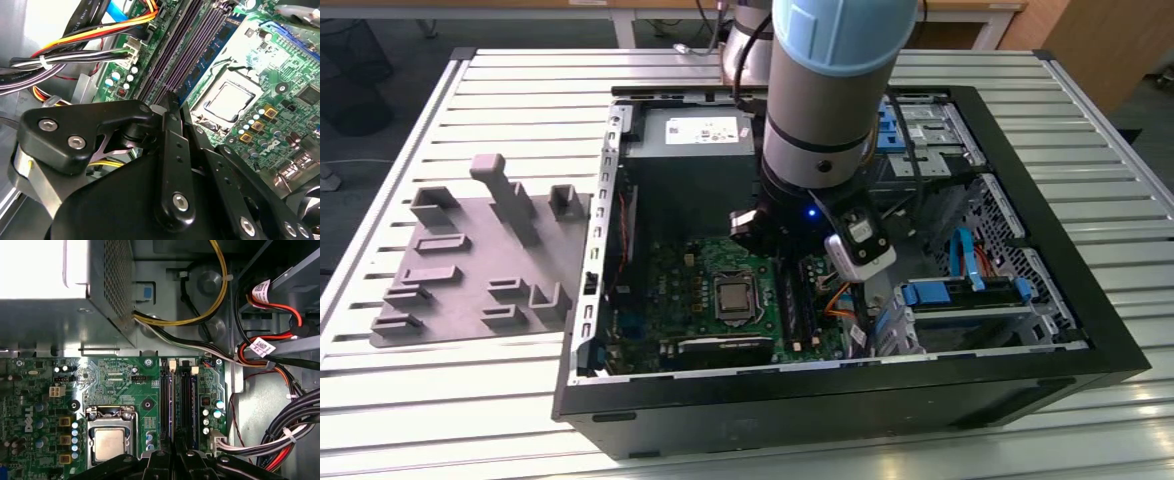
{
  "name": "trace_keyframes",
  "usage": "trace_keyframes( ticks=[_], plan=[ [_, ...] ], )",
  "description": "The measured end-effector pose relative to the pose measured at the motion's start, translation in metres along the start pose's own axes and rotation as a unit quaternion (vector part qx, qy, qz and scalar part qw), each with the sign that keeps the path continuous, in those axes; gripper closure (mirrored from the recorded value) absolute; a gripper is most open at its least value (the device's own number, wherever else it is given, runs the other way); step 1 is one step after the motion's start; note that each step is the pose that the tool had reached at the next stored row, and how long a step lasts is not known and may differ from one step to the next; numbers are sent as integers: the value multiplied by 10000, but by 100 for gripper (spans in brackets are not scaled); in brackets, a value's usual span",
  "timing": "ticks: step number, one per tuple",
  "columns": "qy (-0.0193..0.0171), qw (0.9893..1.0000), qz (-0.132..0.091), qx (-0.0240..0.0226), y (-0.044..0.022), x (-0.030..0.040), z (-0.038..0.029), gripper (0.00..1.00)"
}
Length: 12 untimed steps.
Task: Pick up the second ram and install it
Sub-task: 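Insert the second ram into the second slot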
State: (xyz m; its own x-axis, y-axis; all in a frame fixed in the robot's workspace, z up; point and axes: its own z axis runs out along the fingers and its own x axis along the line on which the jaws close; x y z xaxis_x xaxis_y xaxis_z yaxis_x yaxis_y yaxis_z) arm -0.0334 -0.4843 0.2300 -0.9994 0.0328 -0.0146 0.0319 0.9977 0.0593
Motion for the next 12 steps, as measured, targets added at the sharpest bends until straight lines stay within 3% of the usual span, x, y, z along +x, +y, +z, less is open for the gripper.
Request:
trace_keyframes(
  ticks=[12],
  plan=[
    [-1, 10000, 16, 0, -16, -11, 126, 86]
  ],
)
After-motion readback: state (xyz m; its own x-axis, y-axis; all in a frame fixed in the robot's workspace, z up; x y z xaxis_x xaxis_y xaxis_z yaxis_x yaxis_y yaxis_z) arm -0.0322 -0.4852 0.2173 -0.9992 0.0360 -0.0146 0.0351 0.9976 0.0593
